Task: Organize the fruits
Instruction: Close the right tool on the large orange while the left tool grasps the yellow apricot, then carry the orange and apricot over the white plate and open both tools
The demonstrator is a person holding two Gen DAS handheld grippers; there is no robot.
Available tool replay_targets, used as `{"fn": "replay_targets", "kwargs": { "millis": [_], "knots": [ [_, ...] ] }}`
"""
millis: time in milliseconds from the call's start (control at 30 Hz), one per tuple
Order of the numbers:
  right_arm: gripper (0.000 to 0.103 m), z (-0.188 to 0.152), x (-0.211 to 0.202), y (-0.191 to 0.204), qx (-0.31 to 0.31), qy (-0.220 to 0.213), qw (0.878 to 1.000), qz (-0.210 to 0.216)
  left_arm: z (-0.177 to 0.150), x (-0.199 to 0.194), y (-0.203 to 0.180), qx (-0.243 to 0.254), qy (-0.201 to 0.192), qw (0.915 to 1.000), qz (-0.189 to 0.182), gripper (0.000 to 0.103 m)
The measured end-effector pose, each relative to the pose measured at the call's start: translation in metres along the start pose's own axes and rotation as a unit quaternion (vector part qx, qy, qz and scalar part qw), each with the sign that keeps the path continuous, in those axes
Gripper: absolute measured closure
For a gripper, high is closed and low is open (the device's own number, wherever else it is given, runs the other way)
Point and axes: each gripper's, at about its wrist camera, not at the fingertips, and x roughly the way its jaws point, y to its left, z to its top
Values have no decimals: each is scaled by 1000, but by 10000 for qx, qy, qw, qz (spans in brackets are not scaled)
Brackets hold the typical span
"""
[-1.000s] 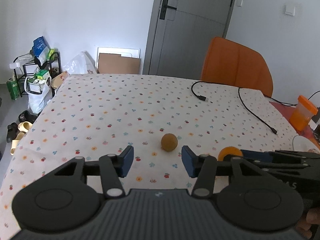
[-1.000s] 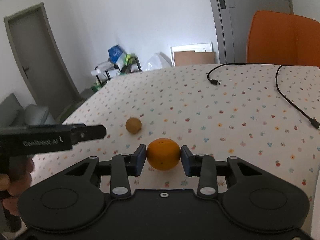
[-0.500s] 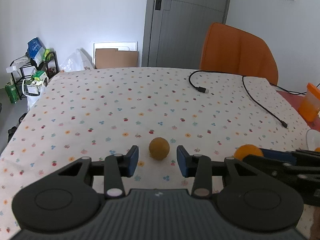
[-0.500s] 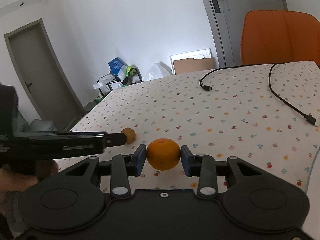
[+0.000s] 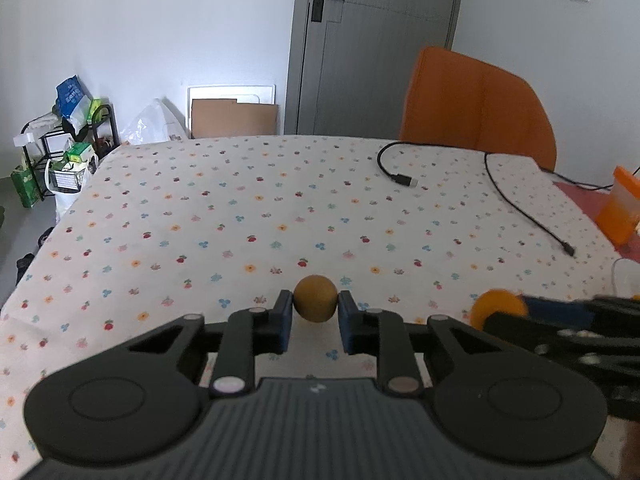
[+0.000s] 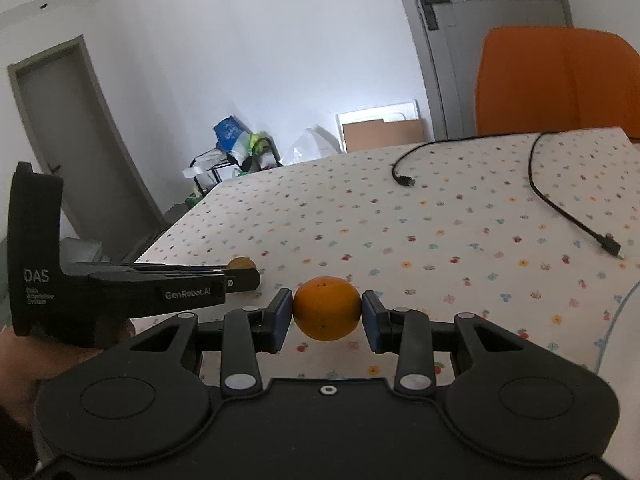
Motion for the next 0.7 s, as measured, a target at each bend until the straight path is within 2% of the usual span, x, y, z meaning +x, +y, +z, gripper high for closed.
{"fn": "replay_targets", "kwargs": {
  "millis": [67, 167, 267, 700],
  "knots": [
    [67, -2, 2, 3, -117, 14, 9999, -102, 0, -8, 0, -29, -60, 10000, -45, 81],
    [67, -4, 10, -1, 51, 154, 9999, 36, -1, -18, -1, -97, -136, 9998, -108, 81],
    [67, -5, 10, 2, 58, 149, 9999, -61, -2, -27, -1, -129, -198, 9996, -149, 81],
    [67, -5, -36, 9, -108, -142, 9995, -261, -8, -57, -31, 8, -429, 9978, -501, 81]
  ]
}}
